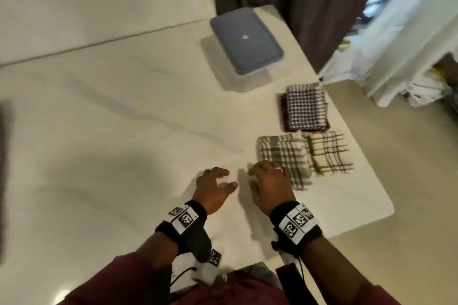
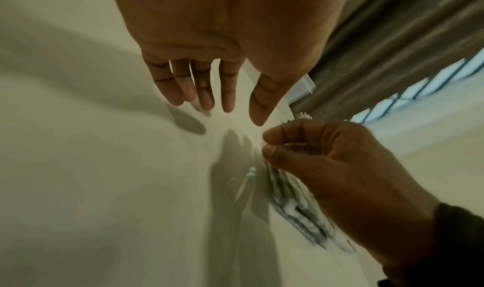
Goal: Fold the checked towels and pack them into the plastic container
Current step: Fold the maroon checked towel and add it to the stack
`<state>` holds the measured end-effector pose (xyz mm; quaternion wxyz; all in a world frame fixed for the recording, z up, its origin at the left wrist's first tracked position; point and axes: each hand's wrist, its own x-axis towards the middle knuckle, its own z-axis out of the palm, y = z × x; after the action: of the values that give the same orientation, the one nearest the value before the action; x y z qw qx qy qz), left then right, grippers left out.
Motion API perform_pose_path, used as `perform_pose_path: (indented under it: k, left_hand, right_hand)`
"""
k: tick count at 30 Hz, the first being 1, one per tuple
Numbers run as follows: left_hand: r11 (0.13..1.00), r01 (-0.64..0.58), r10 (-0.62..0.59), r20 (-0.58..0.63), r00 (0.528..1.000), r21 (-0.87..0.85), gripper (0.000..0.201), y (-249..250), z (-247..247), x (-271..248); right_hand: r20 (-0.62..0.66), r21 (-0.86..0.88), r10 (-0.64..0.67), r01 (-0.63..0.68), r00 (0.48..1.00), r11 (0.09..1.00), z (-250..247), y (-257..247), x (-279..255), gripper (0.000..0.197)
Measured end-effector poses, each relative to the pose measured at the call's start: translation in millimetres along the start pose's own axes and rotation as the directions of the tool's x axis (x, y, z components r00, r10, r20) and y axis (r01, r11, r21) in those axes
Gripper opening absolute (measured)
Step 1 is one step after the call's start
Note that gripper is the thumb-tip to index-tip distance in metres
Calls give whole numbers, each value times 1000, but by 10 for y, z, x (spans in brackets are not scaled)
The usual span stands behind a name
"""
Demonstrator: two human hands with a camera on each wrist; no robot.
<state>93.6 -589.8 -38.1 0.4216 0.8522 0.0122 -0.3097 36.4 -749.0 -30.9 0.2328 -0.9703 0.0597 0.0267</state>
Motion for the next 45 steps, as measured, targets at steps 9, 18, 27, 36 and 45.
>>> perform_pose_path:
  k: [9, 18, 27, 36, 45]
  left_hand:
    - [992, 67, -108, -478, 872, -102, 21, -1729, -1965, -888]
    - [965, 258, -224, -695, 683, -58, 23, -3285, -3135, -1820]
    - [915, 389, -231, -655, 719, 104, 56, -3761, -3366, -1829]
    - [907, 400, -173, -752, 635, 129, 66, -3714, -3456, -1763]
    - [987, -95, 151, -929, 337, 126, 26, -2508, -4929, -1837]
  right_hand:
    - [346, 185, -526, 493, 777, 850, 1164, -2632, 384, 38]
    - [490, 217, -644, 633, 587, 743, 2134, -4246, 177, 43]
    - [645, 43, -652, 833, 398, 551, 2501, -5189, 478, 70]
    - [218, 165, -835, 825, 504, 541, 2270, -5256, 746, 15]
    - [-386, 398, -654, 757, 651, 519, 863, -5564, 1394, 12]
